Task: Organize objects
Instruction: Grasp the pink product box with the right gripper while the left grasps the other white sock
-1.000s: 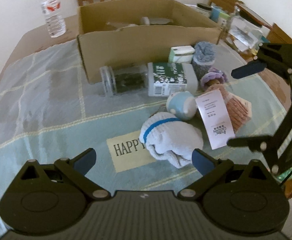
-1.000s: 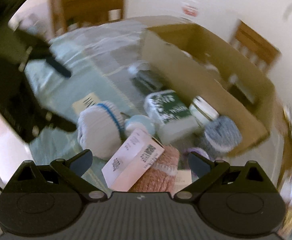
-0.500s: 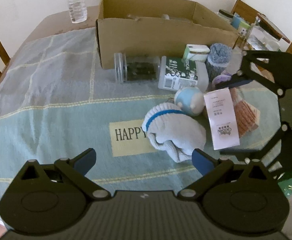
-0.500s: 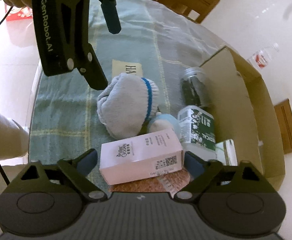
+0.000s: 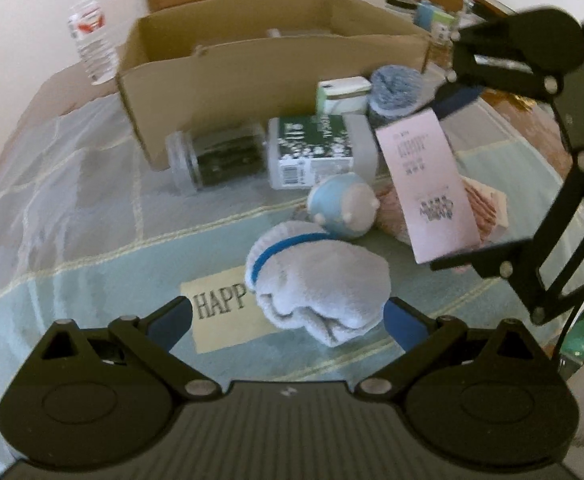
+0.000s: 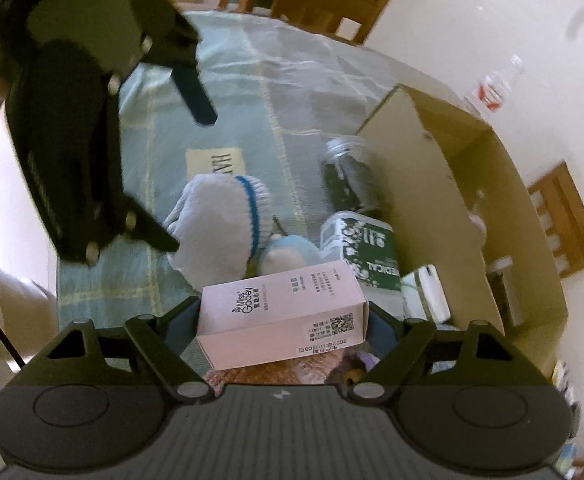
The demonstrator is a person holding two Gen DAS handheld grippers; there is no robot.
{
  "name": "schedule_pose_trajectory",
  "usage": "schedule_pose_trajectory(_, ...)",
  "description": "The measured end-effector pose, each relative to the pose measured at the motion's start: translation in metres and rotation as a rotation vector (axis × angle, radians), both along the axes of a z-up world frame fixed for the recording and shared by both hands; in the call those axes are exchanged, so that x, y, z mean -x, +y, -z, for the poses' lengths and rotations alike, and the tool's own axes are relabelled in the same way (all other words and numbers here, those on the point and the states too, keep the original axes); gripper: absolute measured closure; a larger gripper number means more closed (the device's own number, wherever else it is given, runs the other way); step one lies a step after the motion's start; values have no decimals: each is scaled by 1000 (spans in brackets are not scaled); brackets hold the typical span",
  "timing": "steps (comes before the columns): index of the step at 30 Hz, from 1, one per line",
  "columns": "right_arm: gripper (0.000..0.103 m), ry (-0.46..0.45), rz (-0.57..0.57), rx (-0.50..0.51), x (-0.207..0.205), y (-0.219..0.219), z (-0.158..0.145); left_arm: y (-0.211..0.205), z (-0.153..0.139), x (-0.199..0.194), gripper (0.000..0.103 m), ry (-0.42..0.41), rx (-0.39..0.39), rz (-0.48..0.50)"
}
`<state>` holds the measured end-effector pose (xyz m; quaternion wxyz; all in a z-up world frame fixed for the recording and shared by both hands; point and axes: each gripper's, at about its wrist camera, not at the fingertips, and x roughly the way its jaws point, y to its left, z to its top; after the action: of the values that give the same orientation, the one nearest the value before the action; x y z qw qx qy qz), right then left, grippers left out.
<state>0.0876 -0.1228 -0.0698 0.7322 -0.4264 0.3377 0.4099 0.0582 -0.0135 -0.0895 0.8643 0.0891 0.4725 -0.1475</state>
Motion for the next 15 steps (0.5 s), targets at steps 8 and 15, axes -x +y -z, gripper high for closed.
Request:
schedule_pose_trajectory(8, 15, 58, 90, -69, -10, -6, -14, -19, 14, -11, 2, -26, -43, 72)
schedule_pose_trajectory(15, 15, 63, 122, -92, -15, -9, -19, -26, 29, -19, 5, -34, -63, 91)
